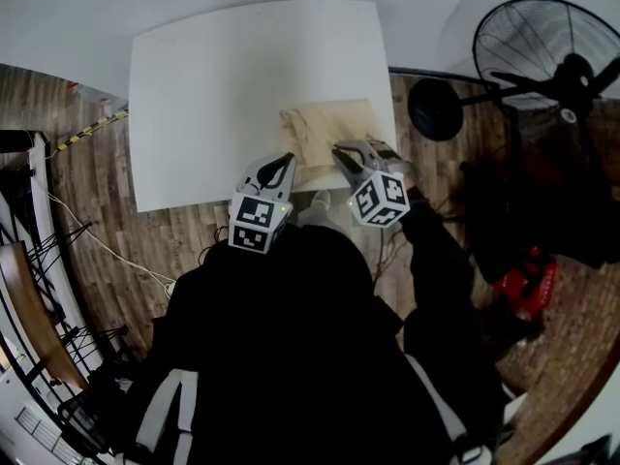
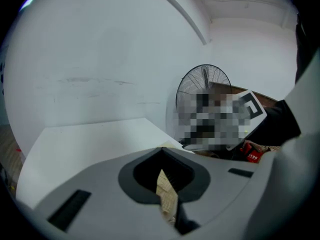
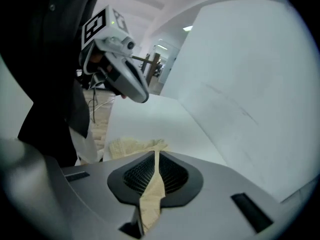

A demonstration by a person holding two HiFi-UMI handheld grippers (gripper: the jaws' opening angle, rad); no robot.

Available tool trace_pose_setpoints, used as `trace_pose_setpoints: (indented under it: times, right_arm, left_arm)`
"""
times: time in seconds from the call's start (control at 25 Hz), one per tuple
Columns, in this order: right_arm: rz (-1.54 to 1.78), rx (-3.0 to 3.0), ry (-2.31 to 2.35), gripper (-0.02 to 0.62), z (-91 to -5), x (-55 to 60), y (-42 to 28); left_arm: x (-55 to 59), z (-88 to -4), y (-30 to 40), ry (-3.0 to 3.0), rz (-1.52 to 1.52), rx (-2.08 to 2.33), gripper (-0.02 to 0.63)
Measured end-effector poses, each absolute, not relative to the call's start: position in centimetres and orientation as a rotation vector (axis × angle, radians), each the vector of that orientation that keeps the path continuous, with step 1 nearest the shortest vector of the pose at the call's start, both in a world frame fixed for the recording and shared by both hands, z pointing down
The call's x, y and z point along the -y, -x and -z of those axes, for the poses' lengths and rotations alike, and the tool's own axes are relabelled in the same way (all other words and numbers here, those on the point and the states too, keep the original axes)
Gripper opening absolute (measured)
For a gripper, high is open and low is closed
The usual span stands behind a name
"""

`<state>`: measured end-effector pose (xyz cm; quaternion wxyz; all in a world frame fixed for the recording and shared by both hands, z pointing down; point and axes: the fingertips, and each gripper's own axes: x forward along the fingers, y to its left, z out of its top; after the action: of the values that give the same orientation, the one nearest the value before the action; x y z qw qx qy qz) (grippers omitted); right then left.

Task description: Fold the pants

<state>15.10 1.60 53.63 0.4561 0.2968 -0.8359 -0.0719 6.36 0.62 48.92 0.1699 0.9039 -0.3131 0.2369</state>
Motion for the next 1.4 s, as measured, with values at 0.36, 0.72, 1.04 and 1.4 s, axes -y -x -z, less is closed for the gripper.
trace_pose_setpoints:
  times: [0.36,0.72,1.04,1.4]
  right_arm:
    - [-0.3,2.327,-1.267,0.005,-47.5,1.5,-13.3]
    - [-0.493,2.415,-1.632,0.005,-43.9,3.1,-13.7]
    - [-0.476,2.426,-1.79,0.005,-41.5,3.1,-14.1]
    - [-0.436,2.429,-1.885,0.005,-40.3,2.9,-14.4]
  left_arm:
    - [2.1,-46.5,-5.7,-2.603,-0.55,0.951,0.003]
    - [4.2,-43.7,-4.8,-2.641,-0.431,1.006,0.003]
    - [5.5,-41.7,-4.0,-2.682,-0.38,1.03,0.003]
    - [6.2,-40.3,-3.4,-2.726,-0.328,1.043,0.003]
